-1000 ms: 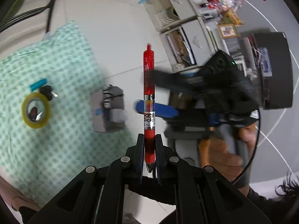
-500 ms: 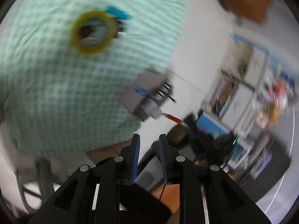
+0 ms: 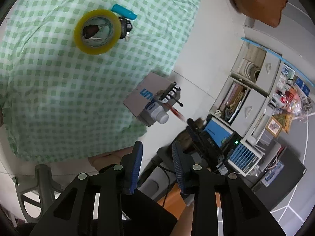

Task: Organize rigid objects
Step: 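Drop the red pen into the box by opening the right gripper, then grasp the yellow tape roll by its rim with the left gripper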

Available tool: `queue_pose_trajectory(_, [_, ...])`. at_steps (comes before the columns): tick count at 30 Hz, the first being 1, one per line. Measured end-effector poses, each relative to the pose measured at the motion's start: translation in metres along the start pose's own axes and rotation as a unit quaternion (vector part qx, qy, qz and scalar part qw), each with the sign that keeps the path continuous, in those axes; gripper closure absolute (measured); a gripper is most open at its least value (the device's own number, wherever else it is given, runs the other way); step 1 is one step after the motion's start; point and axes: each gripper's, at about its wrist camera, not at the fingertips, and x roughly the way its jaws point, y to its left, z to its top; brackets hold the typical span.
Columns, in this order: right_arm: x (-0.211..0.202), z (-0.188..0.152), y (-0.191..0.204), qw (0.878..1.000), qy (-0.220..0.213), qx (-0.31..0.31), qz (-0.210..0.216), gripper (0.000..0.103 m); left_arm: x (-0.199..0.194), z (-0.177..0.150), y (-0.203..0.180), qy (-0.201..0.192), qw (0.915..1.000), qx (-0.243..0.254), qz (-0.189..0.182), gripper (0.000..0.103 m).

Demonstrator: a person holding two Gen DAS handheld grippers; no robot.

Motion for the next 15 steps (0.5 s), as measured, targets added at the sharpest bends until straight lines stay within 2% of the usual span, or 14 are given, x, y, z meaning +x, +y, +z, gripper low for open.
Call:
queue_pose_trajectory(1, [-0.001,0.0,-0.001,1.0,-0.001,0.002,0.002,0.051,0.001,0.0,0.0,-0.002,1.0,-0.003,0.001,0.075])
queue_pose_trajectory(6, [-0.021,0.002,-0.007,0.996,-0.011,0.048,0.073,0.051,-0.01,-0.002,-0.002,-0.016,0.9998,-0.01,0.009,0.075])
queue_pose_trajectory(10, [-0.044,-0.001,-0.009,0.983,-0.017,0.109,0.145,0.05,-0.008,0.007,-0.002,-0.035,0.9987,0.002,0.035,0.068])
queue_pose_trajectory(12, [-0.059,-0.006,-0.005,0.971,-0.018,0.133,0.197,0.049,-0.004,0.02,0.002,-0.073,0.9941,0.022,0.077,0.068])
queue_pose_trajectory(13, [-0.065,-0.007,-0.001,0.967,-0.019,0.137,0.216,0.048,-0.001,0.029,0.003,-0.106,0.9861,0.05,0.117,0.068])
queue_pose_trajectory(15, [-0.081,-0.012,0.009,0.957,-0.026,0.139,0.251,0.046,0.007,0.04,0.008,-0.136,0.9731,0.078,0.169,0.068])
